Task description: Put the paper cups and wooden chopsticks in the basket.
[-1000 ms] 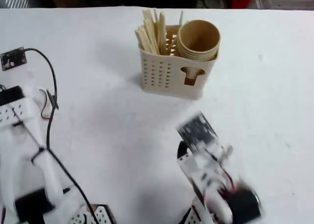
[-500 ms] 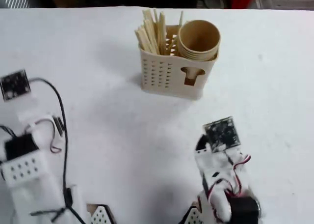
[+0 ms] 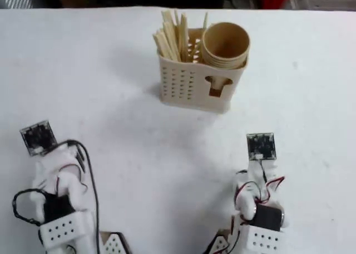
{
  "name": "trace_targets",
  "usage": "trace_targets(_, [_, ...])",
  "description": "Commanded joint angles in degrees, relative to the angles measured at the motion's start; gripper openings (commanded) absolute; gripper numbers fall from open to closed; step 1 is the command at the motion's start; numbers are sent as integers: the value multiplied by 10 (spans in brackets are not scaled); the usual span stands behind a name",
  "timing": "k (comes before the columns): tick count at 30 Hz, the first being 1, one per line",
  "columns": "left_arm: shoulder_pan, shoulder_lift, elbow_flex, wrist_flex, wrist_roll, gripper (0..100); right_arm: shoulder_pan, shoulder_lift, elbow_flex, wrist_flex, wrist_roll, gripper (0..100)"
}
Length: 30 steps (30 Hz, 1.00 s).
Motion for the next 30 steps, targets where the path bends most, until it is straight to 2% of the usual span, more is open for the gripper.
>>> trace_targets(1, [-3, -42, -2, 83, 4, 124, 7, 2, 9, 10, -6, 18])
trace_targets(7, [-4, -54, -2, 188, 4, 121, 7, 2, 9, 11, -6, 18])
trace_targets(30, [-4, -54, -3, 192, 5, 121, 7, 2, 9, 11, -6, 18])
